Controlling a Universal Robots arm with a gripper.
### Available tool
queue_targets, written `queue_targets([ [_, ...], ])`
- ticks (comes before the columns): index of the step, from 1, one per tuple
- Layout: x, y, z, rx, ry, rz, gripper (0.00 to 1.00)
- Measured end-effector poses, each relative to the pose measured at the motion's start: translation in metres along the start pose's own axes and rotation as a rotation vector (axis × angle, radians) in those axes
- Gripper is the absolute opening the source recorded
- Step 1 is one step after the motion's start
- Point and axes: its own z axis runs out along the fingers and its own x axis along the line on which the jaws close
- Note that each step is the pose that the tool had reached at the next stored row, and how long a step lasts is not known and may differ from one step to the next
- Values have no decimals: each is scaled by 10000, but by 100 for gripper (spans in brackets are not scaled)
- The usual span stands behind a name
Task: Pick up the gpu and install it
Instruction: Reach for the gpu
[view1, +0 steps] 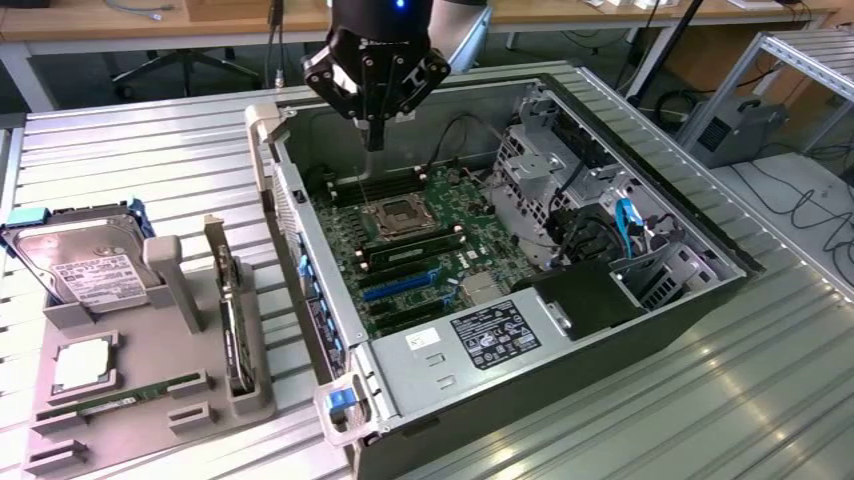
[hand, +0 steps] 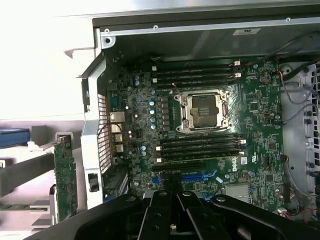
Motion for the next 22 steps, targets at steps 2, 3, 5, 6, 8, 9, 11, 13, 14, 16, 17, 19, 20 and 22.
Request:
queue_targets([
  [2, 6, 0, 0, 0, 1, 0, 11],
  [3, 10, -1, 0, 0, 0, 0, 11],
  [5, 17, -1, -1, 0, 0, -1, 11],
  [6, 21, -2, -1, 0, 0, -1, 11],
  [8, 30, -2, -1, 0, 1, 0, 11],
  [9, 33, -2, -1, 0, 0, 0, 11],
  [11, 41, -3, -1, 1, 0, -1, 11],
  [13, 48, -4, -1, 0, 0, -1, 11],
  [14, 52, -4, -2, 1, 1, -1, 11],
  [16, 63, -5, -2, 0, 0, 0, 11],
  [17, 70, -5, -2, 0, 0, -1, 11],
  [19, 81, -6, -2, 0, 0, -1, 11],
  [20, 88, -7, -3, 0, 0, -1, 11],
  [22, 98, -7, -3, 0, 0, 0, 11],
])
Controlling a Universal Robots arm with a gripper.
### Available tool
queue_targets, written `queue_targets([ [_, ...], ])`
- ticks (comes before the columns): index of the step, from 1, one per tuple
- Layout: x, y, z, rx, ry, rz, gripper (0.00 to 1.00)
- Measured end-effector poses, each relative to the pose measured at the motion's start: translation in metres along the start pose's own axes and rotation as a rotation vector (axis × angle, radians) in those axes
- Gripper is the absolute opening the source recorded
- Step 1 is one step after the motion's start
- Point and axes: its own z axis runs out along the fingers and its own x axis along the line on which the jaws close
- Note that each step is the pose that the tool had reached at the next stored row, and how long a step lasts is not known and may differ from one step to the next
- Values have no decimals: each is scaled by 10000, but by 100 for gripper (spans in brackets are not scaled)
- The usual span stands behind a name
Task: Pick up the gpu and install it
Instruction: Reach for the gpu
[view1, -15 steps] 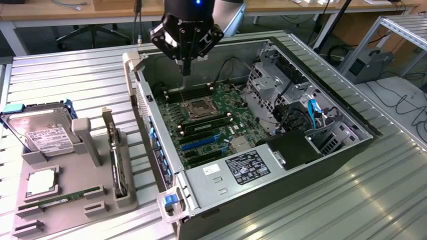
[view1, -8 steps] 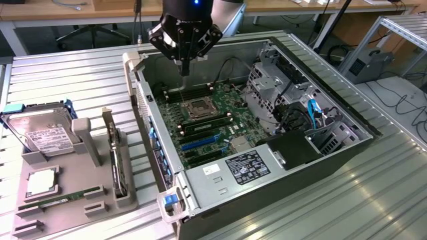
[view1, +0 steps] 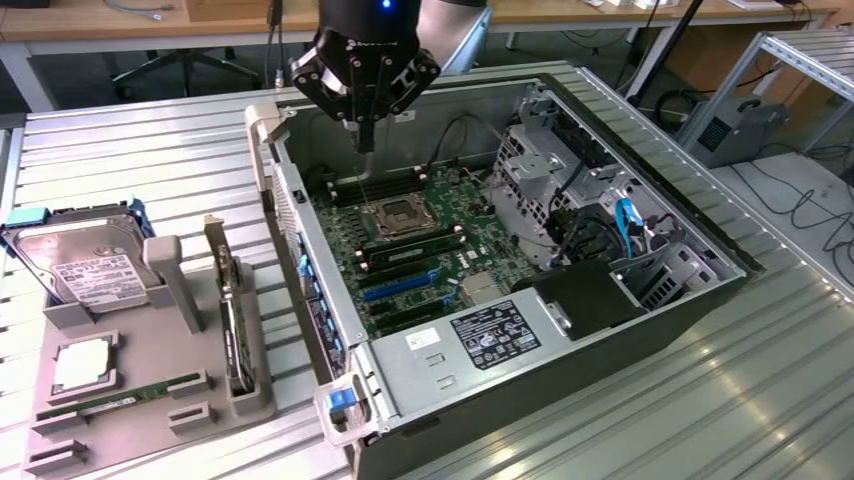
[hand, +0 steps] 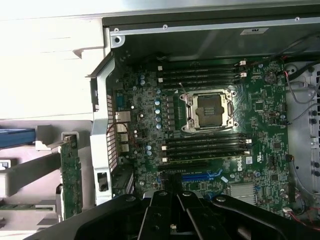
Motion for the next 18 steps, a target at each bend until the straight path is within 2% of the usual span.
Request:
queue_targets([
  [18, 61, -5, -2, 0, 0, 0, 11],
])
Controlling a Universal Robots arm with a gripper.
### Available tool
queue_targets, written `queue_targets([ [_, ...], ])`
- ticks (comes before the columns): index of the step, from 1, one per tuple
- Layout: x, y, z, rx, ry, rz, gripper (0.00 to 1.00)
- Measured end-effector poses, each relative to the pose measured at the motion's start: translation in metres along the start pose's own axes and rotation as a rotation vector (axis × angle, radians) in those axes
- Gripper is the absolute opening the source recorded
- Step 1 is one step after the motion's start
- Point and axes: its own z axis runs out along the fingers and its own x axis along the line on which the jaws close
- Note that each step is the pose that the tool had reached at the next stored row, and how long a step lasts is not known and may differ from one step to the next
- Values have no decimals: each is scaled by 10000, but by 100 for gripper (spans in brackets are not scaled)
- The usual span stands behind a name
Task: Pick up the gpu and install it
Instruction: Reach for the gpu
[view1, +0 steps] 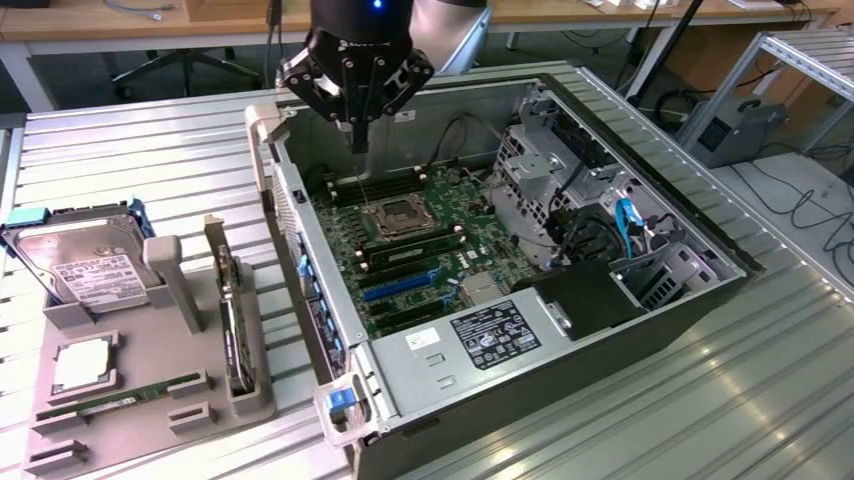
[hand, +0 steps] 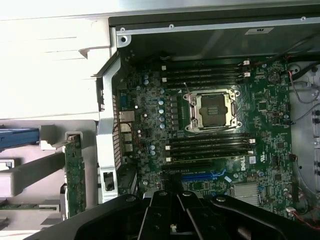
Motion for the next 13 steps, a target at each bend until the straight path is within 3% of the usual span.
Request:
queue_targets([
  [13, 40, -3, -1, 0, 0, 0, 11],
])
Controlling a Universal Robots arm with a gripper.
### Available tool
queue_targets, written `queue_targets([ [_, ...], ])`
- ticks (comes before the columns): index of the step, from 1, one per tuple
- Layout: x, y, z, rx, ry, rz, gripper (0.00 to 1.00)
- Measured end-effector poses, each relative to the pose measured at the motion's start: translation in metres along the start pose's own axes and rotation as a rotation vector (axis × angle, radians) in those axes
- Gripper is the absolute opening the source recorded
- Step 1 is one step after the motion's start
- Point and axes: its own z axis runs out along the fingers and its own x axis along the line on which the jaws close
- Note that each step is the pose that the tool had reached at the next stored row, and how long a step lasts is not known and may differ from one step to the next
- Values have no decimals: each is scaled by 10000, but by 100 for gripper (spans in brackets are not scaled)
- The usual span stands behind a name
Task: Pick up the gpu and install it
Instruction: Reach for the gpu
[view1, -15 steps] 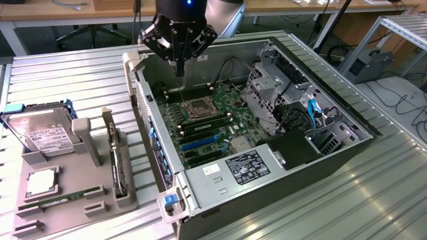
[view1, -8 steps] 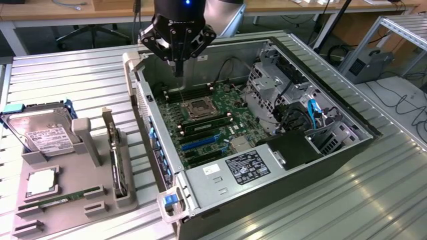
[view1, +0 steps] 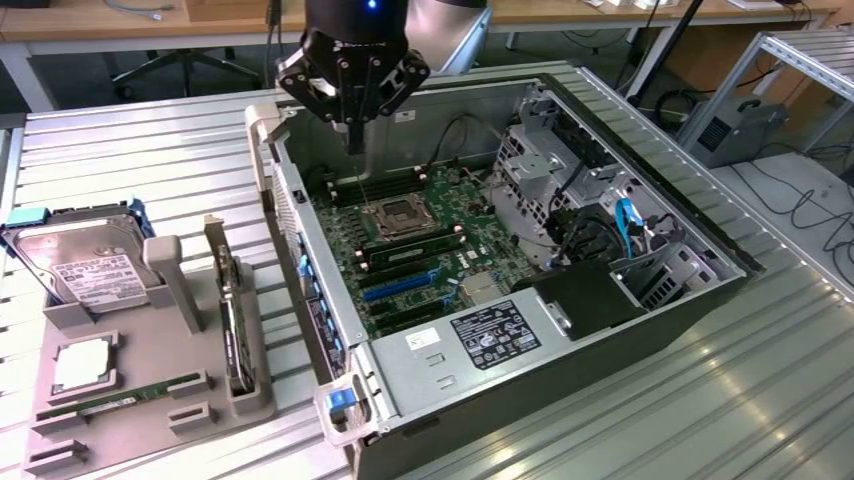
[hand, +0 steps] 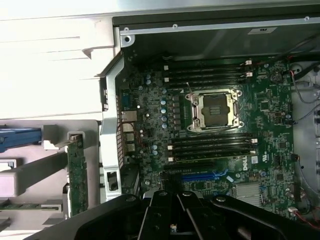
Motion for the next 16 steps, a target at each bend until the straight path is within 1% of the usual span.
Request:
queue_targets([
  [16, 51, -4, -1, 0, 0, 0, 11],
])
